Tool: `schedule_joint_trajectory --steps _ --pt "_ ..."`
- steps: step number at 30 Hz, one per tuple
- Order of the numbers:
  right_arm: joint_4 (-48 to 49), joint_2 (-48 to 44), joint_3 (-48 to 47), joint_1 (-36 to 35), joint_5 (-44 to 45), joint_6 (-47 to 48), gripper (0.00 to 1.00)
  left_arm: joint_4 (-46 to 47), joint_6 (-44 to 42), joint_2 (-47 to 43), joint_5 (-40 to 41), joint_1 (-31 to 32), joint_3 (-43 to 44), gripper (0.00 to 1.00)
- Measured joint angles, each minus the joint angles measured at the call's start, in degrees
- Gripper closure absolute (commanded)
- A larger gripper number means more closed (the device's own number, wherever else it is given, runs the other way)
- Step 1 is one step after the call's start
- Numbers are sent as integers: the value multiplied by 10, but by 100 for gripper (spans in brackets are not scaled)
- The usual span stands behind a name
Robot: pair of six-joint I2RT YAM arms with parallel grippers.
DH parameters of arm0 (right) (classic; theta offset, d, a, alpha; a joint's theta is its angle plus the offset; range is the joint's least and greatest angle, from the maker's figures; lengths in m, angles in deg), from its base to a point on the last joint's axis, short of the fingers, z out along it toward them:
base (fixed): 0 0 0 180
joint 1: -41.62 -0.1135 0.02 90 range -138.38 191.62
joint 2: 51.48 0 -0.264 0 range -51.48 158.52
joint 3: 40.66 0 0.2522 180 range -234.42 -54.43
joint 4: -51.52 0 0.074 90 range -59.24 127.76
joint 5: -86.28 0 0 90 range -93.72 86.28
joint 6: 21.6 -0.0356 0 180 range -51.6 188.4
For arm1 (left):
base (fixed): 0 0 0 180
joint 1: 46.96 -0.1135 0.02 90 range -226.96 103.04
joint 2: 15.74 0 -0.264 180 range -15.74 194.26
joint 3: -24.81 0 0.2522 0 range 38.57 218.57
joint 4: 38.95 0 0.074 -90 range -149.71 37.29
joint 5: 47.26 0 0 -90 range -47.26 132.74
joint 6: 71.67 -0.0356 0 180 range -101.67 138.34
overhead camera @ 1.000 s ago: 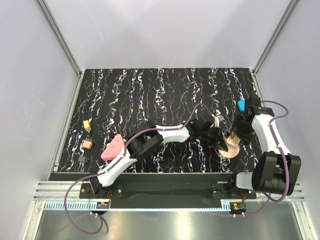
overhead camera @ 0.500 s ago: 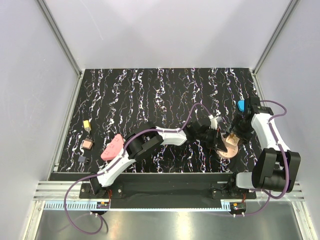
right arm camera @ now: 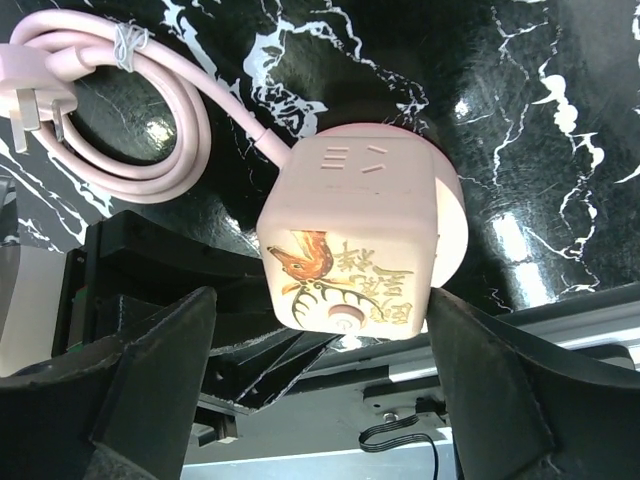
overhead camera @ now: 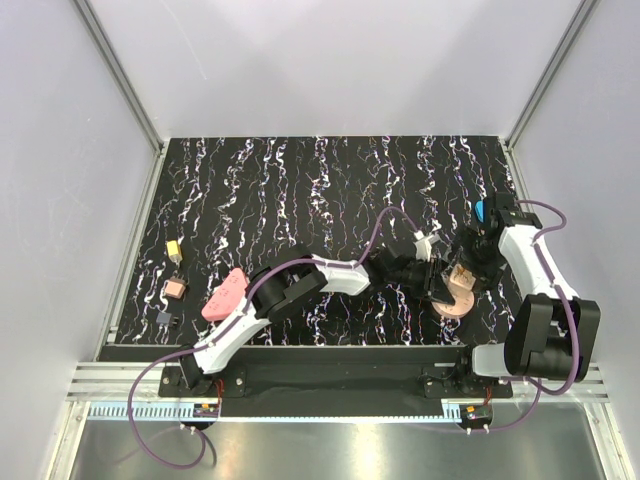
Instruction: Pull the plug off the socket
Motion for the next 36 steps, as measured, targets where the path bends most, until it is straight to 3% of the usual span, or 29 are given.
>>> schedule_joint_trajectory --steps 2,6,19,25,26,27,29,33,34,35,36 --pt "-1 4 0 -4 0 -1 8 20 8 -4 3 0 -16 77" --pt "-3 16 0 -8 2 -2 27 61 40 -10 5 1 -47 80" --pt "-3 32 0 -9 1 -4 22 70 91 -9 15 3 -60 88" --pt "-2 54 0 -10 1 -4 30 71 110 0 11 0 -51 92" --pt "-3 55 0 -10 2 -3 36 70 111 2 11 0 -48 94" --pt "-3 55 0 -10 2 -2 50 70 113 4 11 -1 -45 95" --pt "-4 55 0 -10 3 -1 64 66 116 7 12 -2 -38 99" --pt "-4 55 0 -10 4 -4 81 45 117 9 14 -2 -24 100" --pt "-4 55 -1 -10 4 -5 94 41 118 9 14 -2 -23 100" --pt "-4 55 0 -10 5 -5 100 39 118 9 15 -2 -22 100" --pt "-4 55 0 -10 5 -5 100 38 118 9 16 -2 -22 100"
